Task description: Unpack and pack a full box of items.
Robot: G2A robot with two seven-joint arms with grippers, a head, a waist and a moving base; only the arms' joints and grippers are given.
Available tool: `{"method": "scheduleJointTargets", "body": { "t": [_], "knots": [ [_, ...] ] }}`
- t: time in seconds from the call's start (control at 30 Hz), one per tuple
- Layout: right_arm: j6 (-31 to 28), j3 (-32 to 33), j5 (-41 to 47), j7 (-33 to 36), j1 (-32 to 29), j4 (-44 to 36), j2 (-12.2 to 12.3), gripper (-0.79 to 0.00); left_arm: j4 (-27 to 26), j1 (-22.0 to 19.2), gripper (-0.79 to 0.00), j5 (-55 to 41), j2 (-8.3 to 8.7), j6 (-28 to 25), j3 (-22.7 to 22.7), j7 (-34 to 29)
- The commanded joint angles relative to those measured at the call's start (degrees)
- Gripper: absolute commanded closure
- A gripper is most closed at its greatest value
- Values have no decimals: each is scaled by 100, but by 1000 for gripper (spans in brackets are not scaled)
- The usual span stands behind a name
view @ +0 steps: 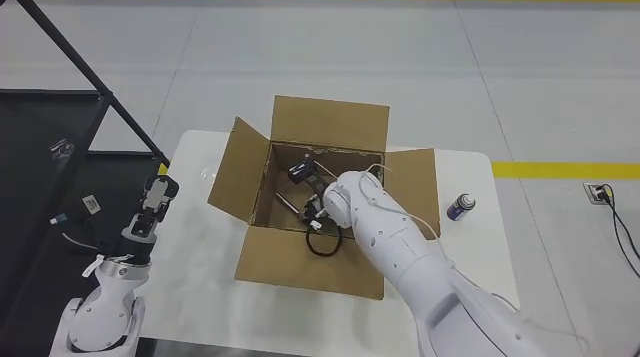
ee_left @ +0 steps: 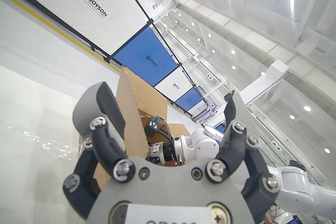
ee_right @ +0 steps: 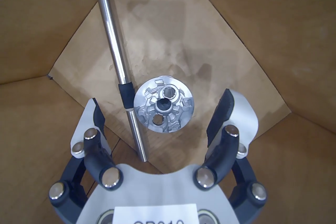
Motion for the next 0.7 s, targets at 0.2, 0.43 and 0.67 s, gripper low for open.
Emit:
{"method": "scheduleJointTargets", "body": {
  "t": [0.2, 0.43, 0.67],
  "knots": [
    [-37, 69, 102, -92, 27, 233, -33, -372, 4, 12, -785, -27, 13, -11, -22, 21],
    [-131, 132, 174, -145, 61, 322, -25, -120, 7, 17, -785, -45, 22, -10, -24, 30],
    [-649, 193, 176, -431, 195, 320, 60, 0, 6, 10, -785, -46, 31, 21, -8, 18]
  ]
}}
